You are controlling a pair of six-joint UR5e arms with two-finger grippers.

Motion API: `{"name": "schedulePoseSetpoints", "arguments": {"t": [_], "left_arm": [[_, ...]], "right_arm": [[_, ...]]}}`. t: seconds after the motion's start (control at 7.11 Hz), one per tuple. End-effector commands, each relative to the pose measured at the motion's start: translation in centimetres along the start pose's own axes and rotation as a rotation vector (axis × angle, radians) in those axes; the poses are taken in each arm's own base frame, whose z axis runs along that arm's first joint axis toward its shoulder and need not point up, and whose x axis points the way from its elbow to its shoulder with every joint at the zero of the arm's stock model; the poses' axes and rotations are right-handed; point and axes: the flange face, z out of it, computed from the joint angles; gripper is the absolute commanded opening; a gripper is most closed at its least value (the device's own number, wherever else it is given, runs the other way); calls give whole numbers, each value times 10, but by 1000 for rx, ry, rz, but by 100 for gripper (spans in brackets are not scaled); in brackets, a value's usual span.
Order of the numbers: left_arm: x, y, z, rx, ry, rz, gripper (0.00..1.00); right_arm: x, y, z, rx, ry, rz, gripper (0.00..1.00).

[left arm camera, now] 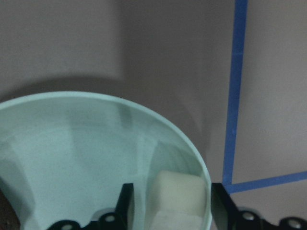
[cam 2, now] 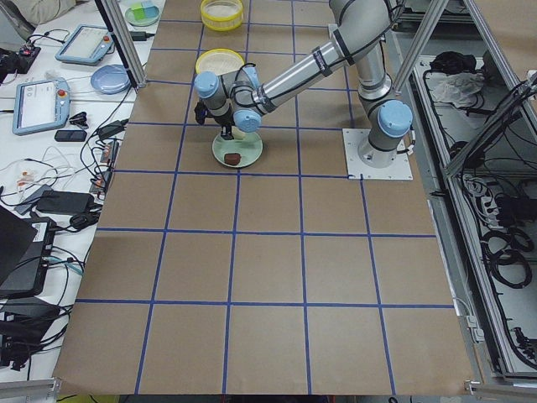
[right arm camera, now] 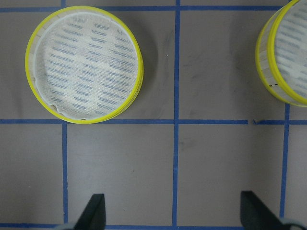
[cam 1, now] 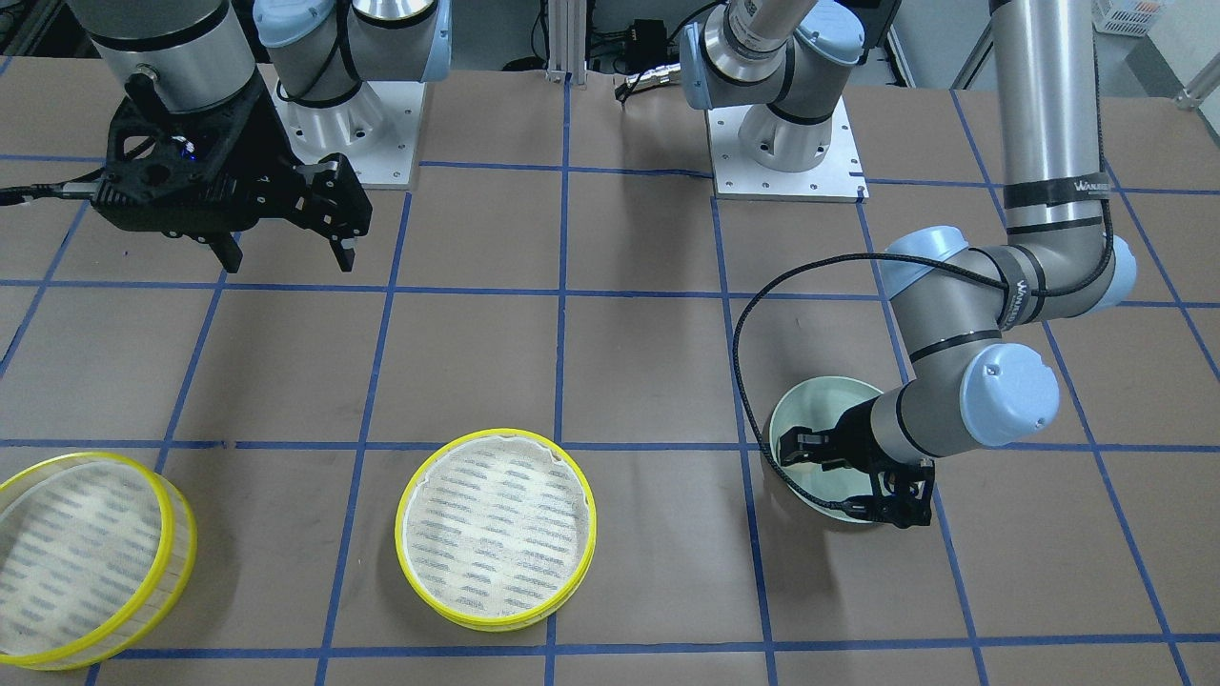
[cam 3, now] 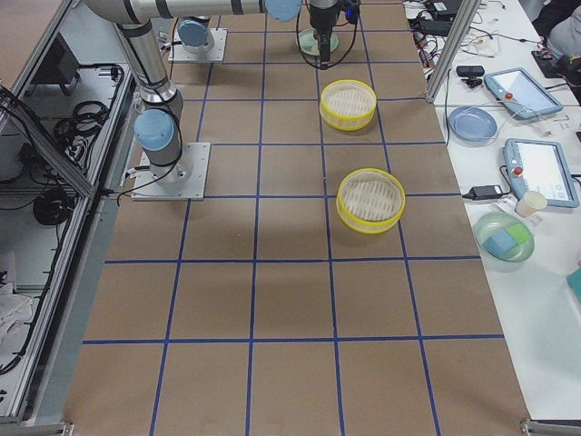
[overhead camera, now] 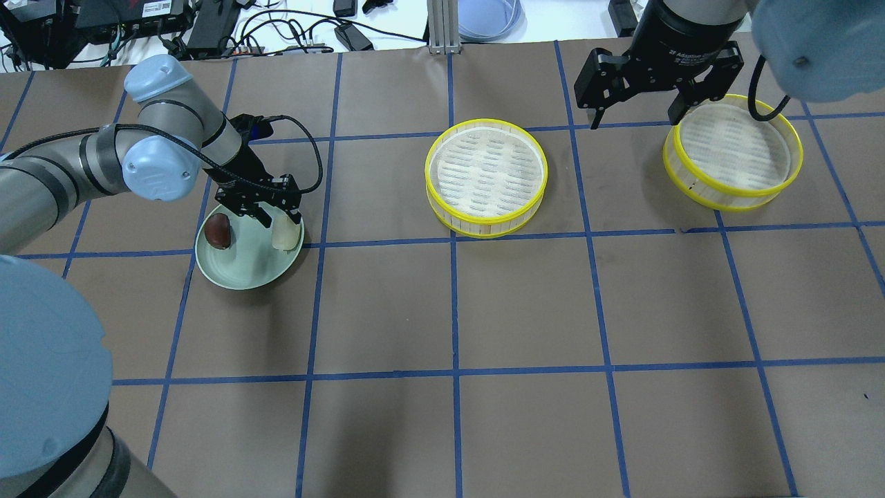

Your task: Stack buns with steamer

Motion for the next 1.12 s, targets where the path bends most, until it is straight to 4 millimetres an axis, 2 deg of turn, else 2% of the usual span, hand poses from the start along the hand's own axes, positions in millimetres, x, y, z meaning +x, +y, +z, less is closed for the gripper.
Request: {"name": "schedulePoseSetpoints", "arguments": {"t": [0.0, 0.14, 0.28, 0.42, 0.56, 0.7, 0.84, 0.98], "left_arm": [[-1, -4, -8, 21, -15, 6, 0], [-2, -5, -13, 36, -40, 15, 0], [4, -8, -43, 109, -57, 19, 0], [20, -19, -86, 183, -66, 35, 0], [52, -24, -119, 245, -20, -44, 0], [96, -21, -139, 299, 88, -106, 0], [133, -23, -140, 347, 154, -116, 0], [170, -24, -130, 349, 254, -126, 0]], "right_arm": [[57, -26, 11, 22, 9, -12, 100], [115, -43, 28, -4, 3, -12, 100], [173, -45, 28, 0, 7, 41, 100], [217, -57, 59, -35, -15, -36, 100], [259, -66, 79, -29, 9, -39, 100], [303, -71, 99, -15, 22, -5, 100], [333, -72, 122, -36, 10, -49, 100], [356, -70, 145, -67, -2, -54, 100]]}}
